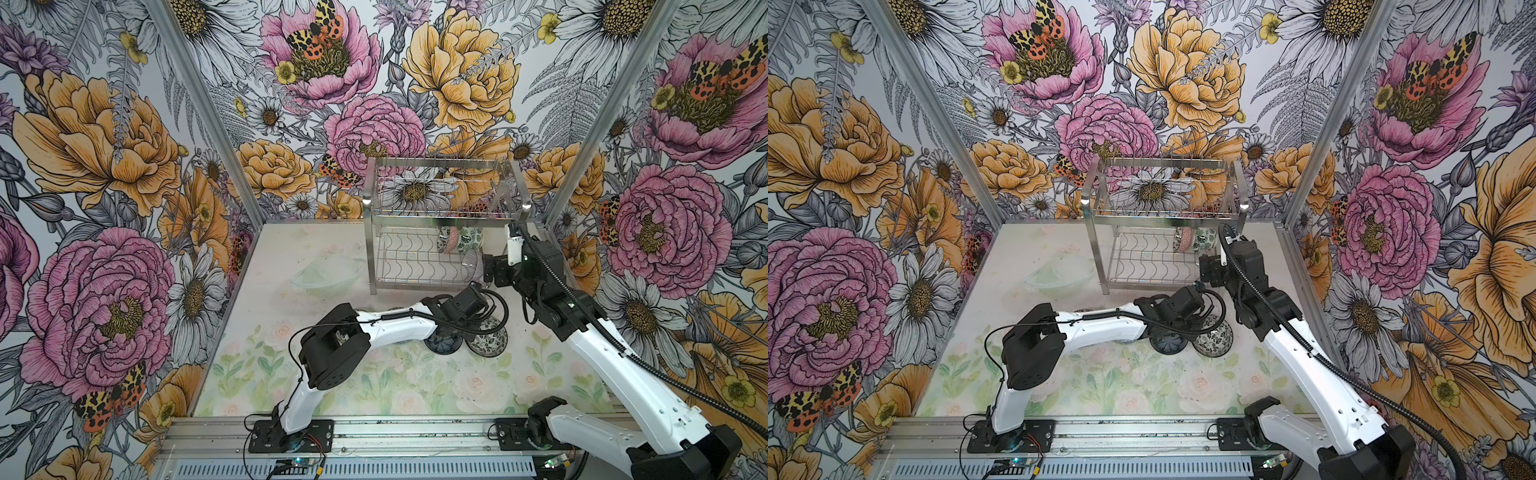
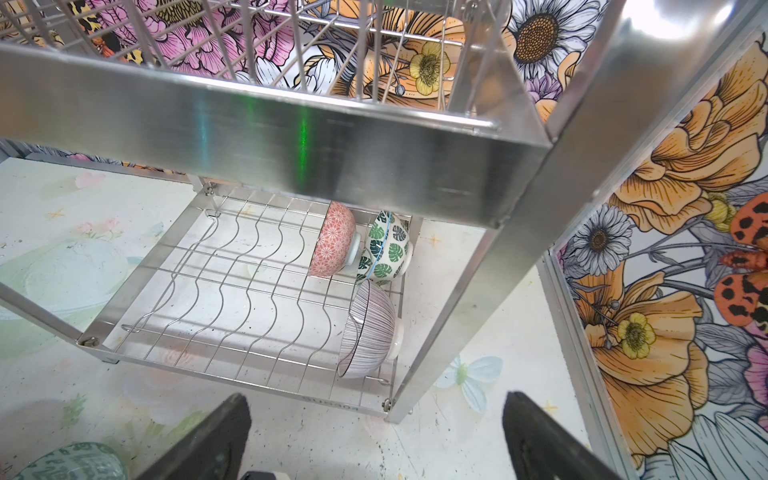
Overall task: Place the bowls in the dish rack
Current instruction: 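Close the left gripper on the black-leaf bowl's rim, then lift the black-leaf bowl off the table with the left gripper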
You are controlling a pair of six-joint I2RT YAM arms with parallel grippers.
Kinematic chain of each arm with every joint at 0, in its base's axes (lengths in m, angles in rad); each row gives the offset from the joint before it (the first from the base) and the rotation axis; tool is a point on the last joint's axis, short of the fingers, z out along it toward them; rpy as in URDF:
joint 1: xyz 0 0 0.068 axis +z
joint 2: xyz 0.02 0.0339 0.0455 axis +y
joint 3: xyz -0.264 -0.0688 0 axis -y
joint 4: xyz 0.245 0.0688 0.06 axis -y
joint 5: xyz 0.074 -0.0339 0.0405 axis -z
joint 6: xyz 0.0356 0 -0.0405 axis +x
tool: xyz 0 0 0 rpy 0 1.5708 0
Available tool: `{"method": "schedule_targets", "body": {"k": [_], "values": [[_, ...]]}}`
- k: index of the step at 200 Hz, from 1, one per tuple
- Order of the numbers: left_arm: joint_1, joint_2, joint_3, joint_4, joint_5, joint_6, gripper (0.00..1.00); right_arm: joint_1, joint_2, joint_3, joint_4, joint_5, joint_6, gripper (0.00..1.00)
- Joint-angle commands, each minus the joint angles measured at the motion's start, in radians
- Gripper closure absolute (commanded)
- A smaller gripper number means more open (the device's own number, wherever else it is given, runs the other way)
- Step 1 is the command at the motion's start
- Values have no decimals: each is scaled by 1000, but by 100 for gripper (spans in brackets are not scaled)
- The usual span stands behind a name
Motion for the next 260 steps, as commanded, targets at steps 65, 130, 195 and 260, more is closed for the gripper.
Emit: {"method": "schedule_targets", "body": {"k": [65,130,195,260], "values": [[49,-129,20,47,-14,19,100,-13,-17,19,-3,-3,-13,3],[90,-223,-25,54,-38,36,100,-19,-22,17,-3,-4,-15,3],[185,-456,-231,50,-125,33,100,-20,-16,22,-3,-38,-1,3],[285,-657,-390,56,-210,26,100,-9,29,11,28,-164,86,4]]}}
